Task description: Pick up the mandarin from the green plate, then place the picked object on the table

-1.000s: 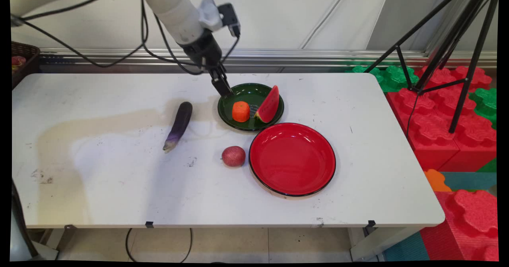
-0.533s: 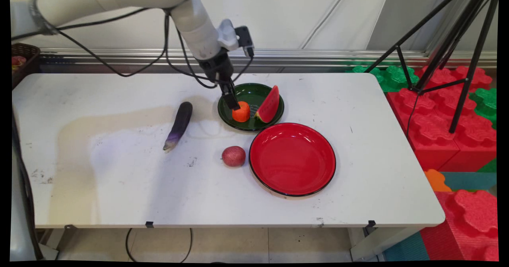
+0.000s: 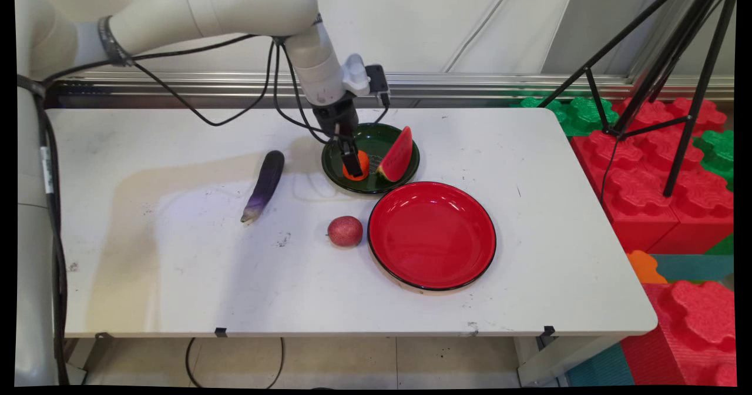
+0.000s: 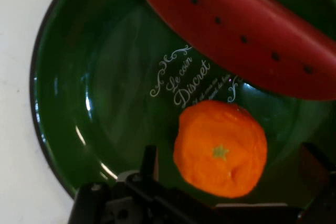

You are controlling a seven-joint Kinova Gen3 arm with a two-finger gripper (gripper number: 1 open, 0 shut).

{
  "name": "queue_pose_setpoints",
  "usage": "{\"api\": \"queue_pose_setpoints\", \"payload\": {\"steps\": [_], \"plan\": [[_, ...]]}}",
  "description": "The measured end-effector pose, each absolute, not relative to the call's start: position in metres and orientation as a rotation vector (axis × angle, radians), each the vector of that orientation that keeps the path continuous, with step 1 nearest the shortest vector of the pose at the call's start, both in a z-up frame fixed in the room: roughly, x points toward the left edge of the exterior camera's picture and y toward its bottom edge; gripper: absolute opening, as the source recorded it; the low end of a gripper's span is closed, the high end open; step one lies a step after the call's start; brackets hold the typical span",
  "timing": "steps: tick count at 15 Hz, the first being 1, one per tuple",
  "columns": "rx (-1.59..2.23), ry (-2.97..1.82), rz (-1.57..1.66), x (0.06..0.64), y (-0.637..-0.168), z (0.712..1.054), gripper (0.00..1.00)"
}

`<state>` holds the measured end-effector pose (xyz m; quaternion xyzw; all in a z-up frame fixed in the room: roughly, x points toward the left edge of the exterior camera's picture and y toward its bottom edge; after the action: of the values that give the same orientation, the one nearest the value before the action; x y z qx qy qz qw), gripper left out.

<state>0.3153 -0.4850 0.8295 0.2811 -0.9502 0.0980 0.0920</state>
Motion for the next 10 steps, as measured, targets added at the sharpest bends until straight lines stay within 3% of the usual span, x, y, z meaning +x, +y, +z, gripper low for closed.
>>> {"api": "queue_pose_setpoints", "payload": {"steps": [4,5,10], "plan": [[0.818,-2.847,0.260,0.312,-0.492,0.815,1.00],[0.815,-2.852,0.256,0.312,-0.493,0.813,0.00],[0.808,-2.866,0.267,0.309,-0.494,0.812,0.00]]}}
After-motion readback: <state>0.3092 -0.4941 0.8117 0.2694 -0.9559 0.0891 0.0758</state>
